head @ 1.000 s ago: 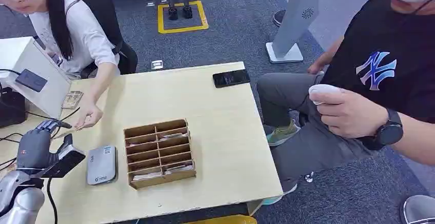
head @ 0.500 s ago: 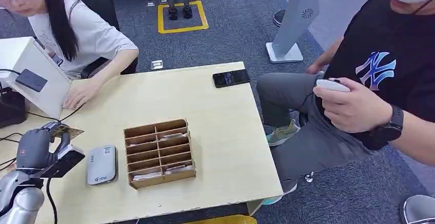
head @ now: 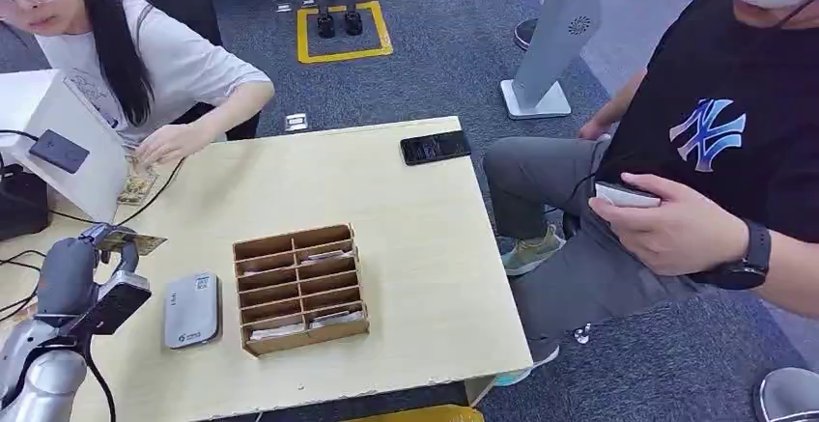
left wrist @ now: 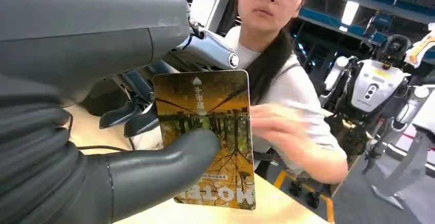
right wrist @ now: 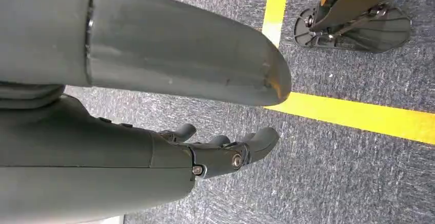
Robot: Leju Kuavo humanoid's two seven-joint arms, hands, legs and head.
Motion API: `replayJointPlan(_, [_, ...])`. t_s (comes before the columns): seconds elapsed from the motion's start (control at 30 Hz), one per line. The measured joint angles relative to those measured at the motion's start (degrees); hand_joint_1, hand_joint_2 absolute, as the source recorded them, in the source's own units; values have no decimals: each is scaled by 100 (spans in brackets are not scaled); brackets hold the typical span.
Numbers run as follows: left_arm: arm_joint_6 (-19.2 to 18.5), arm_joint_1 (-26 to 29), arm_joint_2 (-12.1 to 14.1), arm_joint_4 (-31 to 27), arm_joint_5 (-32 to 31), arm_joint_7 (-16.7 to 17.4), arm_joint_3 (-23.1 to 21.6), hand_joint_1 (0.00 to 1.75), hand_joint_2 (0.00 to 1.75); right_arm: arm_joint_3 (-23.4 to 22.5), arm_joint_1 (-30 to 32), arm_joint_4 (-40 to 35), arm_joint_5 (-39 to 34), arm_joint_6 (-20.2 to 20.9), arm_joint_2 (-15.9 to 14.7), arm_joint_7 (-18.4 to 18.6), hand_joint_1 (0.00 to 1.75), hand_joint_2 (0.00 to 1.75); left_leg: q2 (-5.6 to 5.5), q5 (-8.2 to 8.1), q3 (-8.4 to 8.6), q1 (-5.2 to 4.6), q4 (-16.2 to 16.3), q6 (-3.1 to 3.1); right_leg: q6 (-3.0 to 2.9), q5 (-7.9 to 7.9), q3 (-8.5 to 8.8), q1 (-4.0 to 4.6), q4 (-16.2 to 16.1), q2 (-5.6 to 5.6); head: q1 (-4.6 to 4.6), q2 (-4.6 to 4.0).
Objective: Pass the card to the sensor for recognition and then transmit it.
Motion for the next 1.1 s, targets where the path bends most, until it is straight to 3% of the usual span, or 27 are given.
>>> replayJointPlan(0.17, [-4, 2, -22, -31, 9, 0, 11, 175, 175, 2, 0, 2, 0, 0, 0, -2, 0, 0, 0, 0, 0, 0, 0, 0, 0, 0, 0, 0, 0, 1, 0, 0])
replayJointPlan(0.23, [-223, -1, -30, -31, 198, 24, 13, 175, 175, 2, 1, 2, -17, 0, 0, -2, 0, 0, 0, 0, 1, 0, 0, 0, 0, 0, 0, 0, 0, 0, 2, 0])
replayJointPlan(0.27, [-582, 0, -46, -31, 502, 113, 22, 175, 175, 2, 1, 2, -63, -2, 0, -2, 0, 0, 0, 0, 0, 0, 0, 0, 0, 0, 0, 0, 0, 0, 0, 0])
replayJointPlan(0.37, [-1142, 2, -83, -31, 1011, 325, 66, 175, 175, 2, 2, 4, -118, -7, 0, -9, 0, 0, 1, 0, -1, 0, 0, 0, 0, 0, 0, 0, 0, 1, 0, 0])
replayJointPlan(0.67, [-1856, 135, 190, 2, 1401, 663, 262, 175, 175, 52, 6, 20, -214, -9, 0, -9, 0, 0, 0, 0, -1, 1, -1, 0, -1, -3, -1, 0, 0, 1, 2, 0])
replayJointPlan(1.1, [-1998, 183, 433, 234, 1329, 756, 264, 175, 175, 138, 5, 26, -291, -17, 0, -55, 0, 0, 0, 0, -2, 0, -1, 0, -1, -2, 0, 0, 0, 0, 2, 0])
